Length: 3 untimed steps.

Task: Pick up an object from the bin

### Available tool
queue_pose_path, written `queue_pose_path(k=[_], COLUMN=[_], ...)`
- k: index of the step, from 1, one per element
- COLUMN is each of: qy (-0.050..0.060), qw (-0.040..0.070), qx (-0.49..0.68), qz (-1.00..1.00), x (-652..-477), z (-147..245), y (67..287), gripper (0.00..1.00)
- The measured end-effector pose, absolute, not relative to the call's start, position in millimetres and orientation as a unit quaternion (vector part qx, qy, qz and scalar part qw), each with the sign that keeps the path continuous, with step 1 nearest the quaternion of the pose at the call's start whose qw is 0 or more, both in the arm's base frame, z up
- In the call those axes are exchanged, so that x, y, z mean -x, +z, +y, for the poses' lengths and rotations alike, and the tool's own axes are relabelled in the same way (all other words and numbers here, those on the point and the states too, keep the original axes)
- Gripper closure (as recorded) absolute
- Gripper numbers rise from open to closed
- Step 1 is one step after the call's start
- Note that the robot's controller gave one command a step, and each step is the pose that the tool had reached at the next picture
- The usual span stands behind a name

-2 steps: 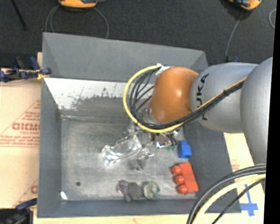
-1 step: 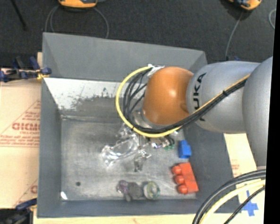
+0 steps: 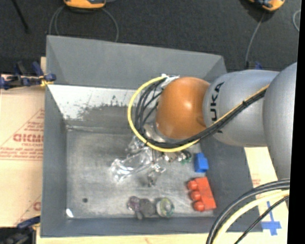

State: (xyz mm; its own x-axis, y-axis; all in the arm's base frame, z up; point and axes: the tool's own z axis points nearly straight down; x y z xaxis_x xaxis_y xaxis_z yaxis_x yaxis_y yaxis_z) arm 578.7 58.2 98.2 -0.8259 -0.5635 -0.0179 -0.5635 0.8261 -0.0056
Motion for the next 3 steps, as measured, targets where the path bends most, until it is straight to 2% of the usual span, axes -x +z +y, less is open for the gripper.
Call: queue_pose_path(k=[1, 2, 3], qy=[0.0, 0.0, 0.0], qw=[0.01, 0.014, 0.004], qx=[0.302, 0.301, 0.3], qz=[0.953, 0.953, 0.954], x=[-584.4, -586.3, -588.6], z=[54.7, 55.4, 55.8], y=[76.7, 78.8, 82.1], gripper=[0.0, 1.0, 1.0])
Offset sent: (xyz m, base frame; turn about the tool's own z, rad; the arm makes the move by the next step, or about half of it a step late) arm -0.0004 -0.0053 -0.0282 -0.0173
